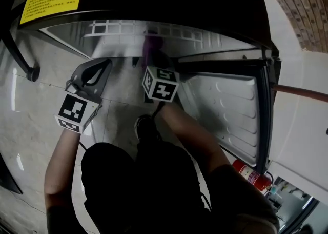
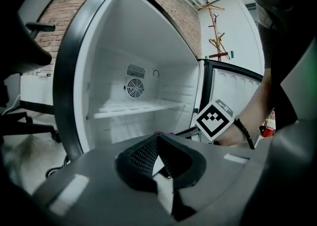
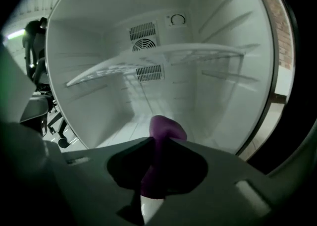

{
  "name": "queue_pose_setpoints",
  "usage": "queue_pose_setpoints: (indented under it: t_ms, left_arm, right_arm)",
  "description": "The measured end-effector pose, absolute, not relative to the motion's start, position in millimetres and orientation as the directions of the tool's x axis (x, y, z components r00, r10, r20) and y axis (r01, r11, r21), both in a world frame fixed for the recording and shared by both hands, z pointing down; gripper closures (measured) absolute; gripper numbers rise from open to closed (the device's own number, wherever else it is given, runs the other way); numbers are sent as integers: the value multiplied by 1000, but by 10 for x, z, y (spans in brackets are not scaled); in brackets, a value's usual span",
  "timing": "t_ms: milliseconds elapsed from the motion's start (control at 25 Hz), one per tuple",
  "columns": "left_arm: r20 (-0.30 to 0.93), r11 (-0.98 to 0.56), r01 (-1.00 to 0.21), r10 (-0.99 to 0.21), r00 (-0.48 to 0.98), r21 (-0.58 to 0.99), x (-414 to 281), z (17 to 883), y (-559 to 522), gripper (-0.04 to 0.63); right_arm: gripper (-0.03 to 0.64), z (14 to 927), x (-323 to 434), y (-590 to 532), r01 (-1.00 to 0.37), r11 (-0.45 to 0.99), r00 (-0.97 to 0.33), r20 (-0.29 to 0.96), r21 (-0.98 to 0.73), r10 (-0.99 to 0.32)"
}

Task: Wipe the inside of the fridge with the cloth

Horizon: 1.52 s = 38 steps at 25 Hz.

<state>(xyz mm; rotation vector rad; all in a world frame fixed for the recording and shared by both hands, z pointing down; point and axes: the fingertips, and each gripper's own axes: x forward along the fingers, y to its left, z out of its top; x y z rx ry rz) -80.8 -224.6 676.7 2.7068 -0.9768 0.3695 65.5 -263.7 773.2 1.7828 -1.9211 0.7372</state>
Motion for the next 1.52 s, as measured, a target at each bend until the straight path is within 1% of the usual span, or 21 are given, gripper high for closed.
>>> queue_pose_setpoints:
  t_ms: [200, 480, 680, 960, 1280, 1400, 1520]
  left_arm:
    - [339, -724, -668, -593, 730, 172, -795, 6390, -2073, 577]
    - [370, -681, -694, -597, 711, 234, -719, 5876, -1789, 577]
    - [388, -666, -710, -607, 694, 229, -759, 5360, -1618, 577]
    - [387, -615, -758, -659, 645, 216, -943, 4396, -1521, 577]
    - [349, -626, -755, -676, 649, 192, -1045, 3189, -1361, 577]
    - [329, -623, -763, -694, 640, 172, -1134, 2775, -1334, 577]
    - [306, -621, -762, -701, 644, 184, -1174, 2411, -1189, 577]
  right_arm:
    - [565, 7258, 477, -2444, -986, 127, -169, 651, -112, -740]
    - [565, 6657, 356, -2207, -976, 166, -219, 660, -143, -718]
    - [565, 6139, 292, -1974, -975, 134, -221, 681, -179, -699]
    - [565, 5119, 218, -1769, -973, 92, -214, 671, -212, -710]
    - [565, 3981, 168, -1424, -971, 35, -188, 671, -235, -717]
    - [565, 3615, 116, -1286, -970, 35, -189, 657, -240, -729]
    - [565, 3250, 90, -1062, -970, 42, -189, 639, -238, -746]
